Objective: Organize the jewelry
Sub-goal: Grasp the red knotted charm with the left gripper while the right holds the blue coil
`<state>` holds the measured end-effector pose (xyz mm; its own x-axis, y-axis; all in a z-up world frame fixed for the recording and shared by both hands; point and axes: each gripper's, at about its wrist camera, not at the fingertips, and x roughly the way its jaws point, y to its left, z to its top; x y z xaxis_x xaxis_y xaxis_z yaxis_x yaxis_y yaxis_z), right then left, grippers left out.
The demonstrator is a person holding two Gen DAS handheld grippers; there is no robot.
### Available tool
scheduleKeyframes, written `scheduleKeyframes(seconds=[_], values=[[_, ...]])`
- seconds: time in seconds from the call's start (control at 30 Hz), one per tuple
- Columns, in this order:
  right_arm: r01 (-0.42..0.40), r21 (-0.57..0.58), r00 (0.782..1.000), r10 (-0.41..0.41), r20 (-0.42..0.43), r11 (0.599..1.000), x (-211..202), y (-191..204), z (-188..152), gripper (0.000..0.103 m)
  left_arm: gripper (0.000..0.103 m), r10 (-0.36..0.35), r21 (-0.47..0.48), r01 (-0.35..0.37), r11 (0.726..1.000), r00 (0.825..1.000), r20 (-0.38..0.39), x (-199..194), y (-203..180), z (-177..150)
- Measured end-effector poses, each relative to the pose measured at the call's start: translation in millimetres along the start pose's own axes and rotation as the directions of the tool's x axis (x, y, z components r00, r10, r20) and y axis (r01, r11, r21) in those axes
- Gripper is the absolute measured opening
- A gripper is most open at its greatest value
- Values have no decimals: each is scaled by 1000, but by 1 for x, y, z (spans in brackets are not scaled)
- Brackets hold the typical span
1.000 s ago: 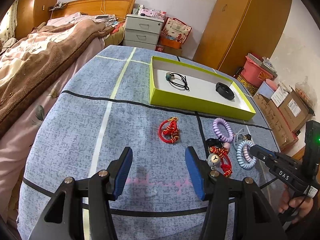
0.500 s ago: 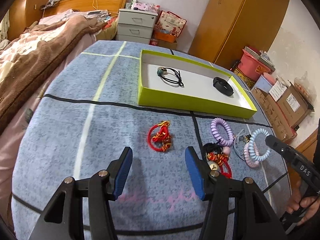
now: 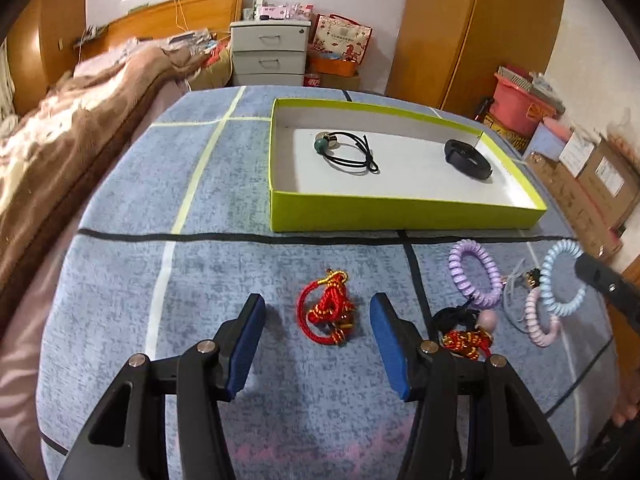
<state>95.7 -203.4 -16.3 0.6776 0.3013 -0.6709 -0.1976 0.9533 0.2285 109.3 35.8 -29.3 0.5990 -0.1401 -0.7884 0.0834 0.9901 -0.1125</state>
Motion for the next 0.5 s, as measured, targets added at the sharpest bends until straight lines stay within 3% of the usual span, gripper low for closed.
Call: scheduleKeyframes(seconds=[0.1, 0.27, 0.33, 0.5], values=[[-2, 3, 1000, 2, -2, 1000, 0, -2, -1, 10, 56, 12, 16, -12, 1000, 1000, -4, 2, -2, -1], [-4, 7, 1000, 4, -4, 1000, 1, -2, 0, 10, 40, 26, 16, -26, 1000, 1000, 0, 1, 1, 0], [-4, 8, 1000, 4, -4, 1000, 1, -2, 0, 10, 26, 27, 10, -27, 1000, 1000, 3, 0, 3, 0], [-3, 12, 1000, 3, -8, 1000, 1, -3, 0, 10, 19, 17, 11, -17, 1000, 1000, 7, 0, 3, 0]])
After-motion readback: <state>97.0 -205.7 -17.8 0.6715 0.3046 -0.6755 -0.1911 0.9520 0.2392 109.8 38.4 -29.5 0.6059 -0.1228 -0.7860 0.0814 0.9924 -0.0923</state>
